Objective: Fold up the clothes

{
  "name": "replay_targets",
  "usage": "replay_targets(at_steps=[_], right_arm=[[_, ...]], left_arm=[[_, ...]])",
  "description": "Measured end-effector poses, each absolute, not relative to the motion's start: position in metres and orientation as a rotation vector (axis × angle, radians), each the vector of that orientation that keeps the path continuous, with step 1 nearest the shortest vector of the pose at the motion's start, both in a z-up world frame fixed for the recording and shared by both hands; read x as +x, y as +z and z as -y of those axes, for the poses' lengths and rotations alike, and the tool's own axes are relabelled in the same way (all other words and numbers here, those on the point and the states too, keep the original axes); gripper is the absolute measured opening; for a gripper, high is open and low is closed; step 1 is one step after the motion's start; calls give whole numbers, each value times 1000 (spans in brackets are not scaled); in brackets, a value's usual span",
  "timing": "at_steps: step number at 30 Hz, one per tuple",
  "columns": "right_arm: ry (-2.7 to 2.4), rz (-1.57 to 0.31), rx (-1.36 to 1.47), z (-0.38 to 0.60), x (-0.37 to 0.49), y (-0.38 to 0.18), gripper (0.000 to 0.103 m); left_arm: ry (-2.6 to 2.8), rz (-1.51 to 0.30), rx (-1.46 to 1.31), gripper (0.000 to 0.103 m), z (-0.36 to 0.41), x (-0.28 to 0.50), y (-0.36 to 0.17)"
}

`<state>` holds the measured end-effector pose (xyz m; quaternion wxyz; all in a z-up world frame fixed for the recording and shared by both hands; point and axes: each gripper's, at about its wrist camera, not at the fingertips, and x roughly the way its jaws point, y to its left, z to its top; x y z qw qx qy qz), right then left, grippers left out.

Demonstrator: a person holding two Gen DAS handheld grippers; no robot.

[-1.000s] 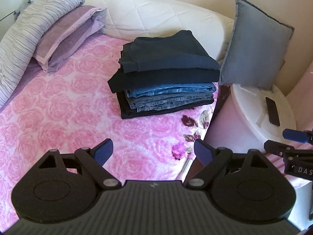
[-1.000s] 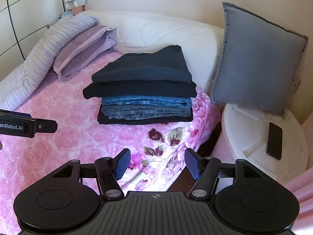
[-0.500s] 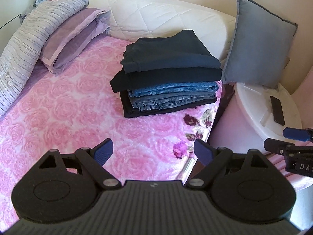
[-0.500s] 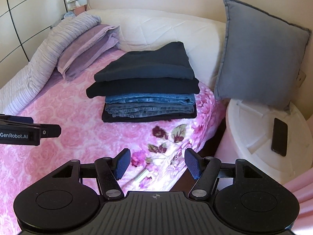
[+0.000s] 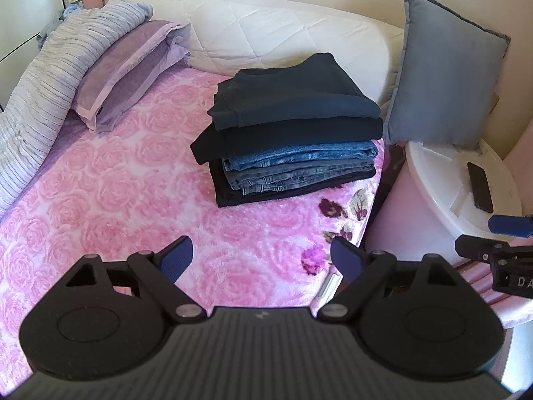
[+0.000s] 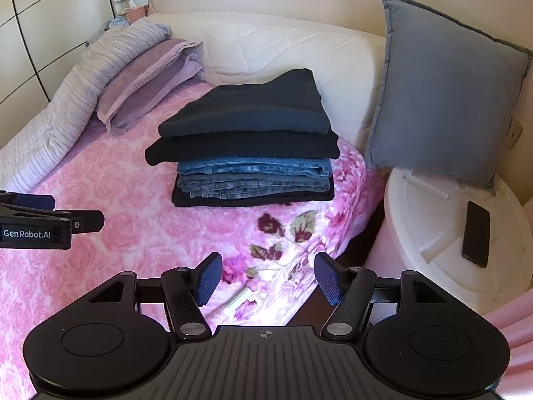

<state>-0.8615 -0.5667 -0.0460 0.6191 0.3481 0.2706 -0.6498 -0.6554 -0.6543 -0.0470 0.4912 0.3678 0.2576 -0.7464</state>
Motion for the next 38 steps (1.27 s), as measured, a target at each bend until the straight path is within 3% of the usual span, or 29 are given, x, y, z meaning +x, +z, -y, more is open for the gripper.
replay_targets(at_steps=[38], right_arm=[[-1460,-630,774,583,-875,-41,65]], left_arm=[[-1792,-620,874,88,657,-676,-47]])
